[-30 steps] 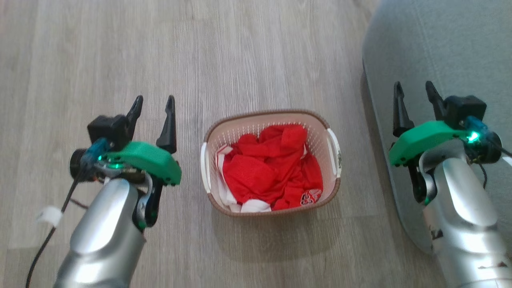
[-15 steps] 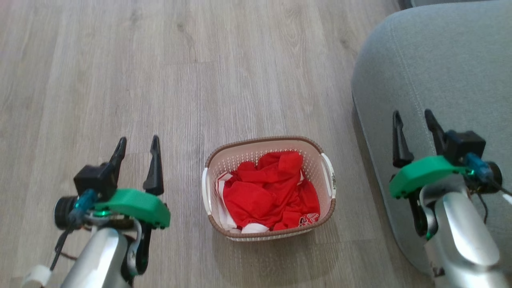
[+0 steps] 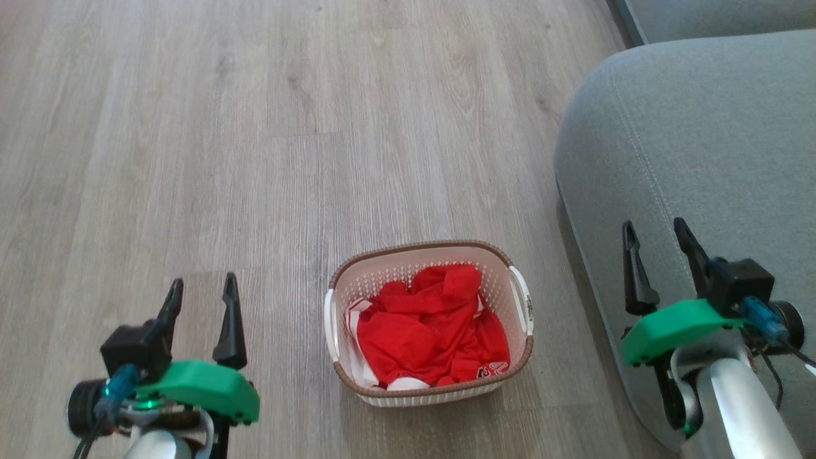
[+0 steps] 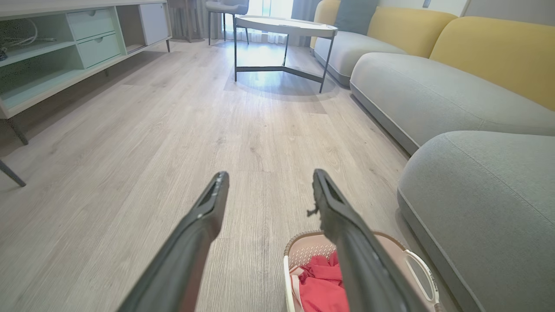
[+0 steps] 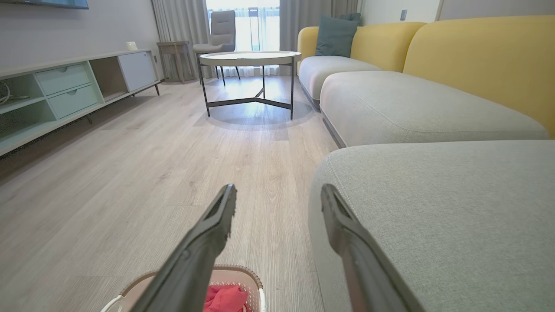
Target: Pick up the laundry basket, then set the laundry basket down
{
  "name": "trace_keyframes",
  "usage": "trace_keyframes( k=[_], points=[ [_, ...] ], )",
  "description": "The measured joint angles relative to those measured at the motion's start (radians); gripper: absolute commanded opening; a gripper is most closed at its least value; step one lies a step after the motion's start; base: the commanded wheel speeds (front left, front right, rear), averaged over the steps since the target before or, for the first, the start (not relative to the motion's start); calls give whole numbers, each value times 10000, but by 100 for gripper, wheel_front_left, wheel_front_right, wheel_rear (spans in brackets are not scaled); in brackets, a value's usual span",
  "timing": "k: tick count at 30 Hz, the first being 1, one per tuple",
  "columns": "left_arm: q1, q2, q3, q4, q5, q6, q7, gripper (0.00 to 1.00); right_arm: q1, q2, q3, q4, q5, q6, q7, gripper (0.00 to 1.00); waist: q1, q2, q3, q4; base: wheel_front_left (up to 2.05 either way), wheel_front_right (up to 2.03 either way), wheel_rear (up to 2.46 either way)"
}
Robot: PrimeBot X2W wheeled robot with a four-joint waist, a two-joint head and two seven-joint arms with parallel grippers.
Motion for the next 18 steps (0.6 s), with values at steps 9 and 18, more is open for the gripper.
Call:
trace_keyframes(
  k=[9, 18],
  points=[
    [711, 46, 13, -399, -4, 316, 48, 100, 796, 81, -159, -909, -58, 0, 395, 100, 0, 0, -356, 92, 0, 0, 0],
    [772, 88, 8, -454, -27, 316, 167, 100, 886, 102, -261, -1151, 27, 0, 533, 100, 0, 0, -388, 117, 0, 0, 0]
  ],
)
